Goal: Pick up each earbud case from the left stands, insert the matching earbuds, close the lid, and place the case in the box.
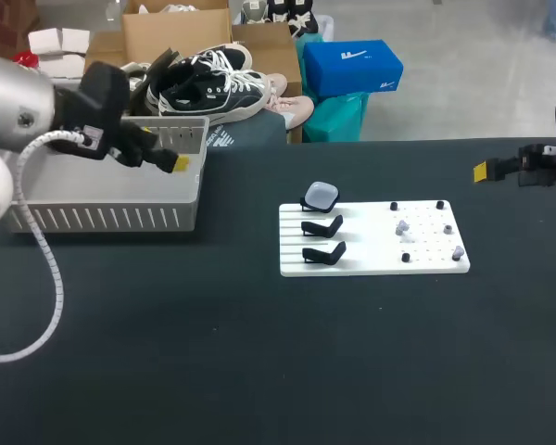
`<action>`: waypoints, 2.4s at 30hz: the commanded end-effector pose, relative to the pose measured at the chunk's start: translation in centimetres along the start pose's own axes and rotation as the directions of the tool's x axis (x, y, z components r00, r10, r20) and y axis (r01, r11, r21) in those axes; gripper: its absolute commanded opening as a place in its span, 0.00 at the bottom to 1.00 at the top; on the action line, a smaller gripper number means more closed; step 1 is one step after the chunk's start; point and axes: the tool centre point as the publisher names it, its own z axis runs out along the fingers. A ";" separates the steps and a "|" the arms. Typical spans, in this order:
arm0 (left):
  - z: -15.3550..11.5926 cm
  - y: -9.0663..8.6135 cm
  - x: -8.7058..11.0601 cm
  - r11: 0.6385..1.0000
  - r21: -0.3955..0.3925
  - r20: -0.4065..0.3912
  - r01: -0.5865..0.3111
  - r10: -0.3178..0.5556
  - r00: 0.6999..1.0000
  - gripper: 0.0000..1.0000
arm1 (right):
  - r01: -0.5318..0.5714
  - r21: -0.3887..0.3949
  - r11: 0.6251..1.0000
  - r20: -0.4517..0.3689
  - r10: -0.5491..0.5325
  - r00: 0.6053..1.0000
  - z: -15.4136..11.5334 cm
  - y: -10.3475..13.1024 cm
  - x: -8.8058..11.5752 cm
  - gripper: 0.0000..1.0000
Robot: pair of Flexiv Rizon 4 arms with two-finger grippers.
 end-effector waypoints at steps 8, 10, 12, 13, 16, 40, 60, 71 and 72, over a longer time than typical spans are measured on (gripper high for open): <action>4.5 0.1 -0.5 0.888 0.302 0.120 -0.348 0.326 0.938 1.00 | 0.000 0.000 1.000 0.000 0.000 1.000 0.0 0.0 0.0 1.00; 5.1 0.1 -0.6 0.872 0.316 0.125 -0.374 0.352 0.928 1.00 | 0.000 0.000 1.000 0.000 0.000 1.000 0.0 0.0 0.0 1.00; 5.7 0.1 -0.7 0.856 0.333 0.129 -0.396 0.374 0.918 1.00 | 0.000 0.000 1.000 0.000 0.000 1.000 0.0 0.0 0.0 1.00; 6.0 0.1 -0.8 0.849 0.343 0.130 -0.403 0.382 0.915 1.00 | 0.000 0.000 1.000 0.000 0.000 1.000 0.0 0.0 0.0 1.00; 7.1 0.0 -1.1 0.835 0.360 0.122 -0.416 0.400 0.908 1.00 | 0.000 0.000 1.000 0.000 0.000 1.000 0.0 0.0 0.0 1.00; 15.9 -2.7 -1.3 0.809 0.427 0.167 -0.404 0.368 0.915 0.64 | 0.000 0.000 1.000 0.000 0.000 1.000 0.0 0.0 0.0 1.00; 19.4 -3.4 -0.6 0.826 0.451 0.165 -0.339 0.296 0.941 0.47 | 0.000 0.000 1.000 0.000 0.000 1.000 0.0 0.0 0.0 1.00; 20.8 -4.4 -0.1 0.831 0.404 0.217 -0.382 0.319 0.923 0.65 | 0.000 0.000 1.000 0.000 0.000 1.000 0.0 0.0 0.0 1.00; 20.9 -4.5 -0.1 0.831 0.403 0.218 -0.383 0.320 0.922 0.65 | 0.000 0.000 1.000 0.000 0.000 1.000 0.0 0.0 0.0 1.00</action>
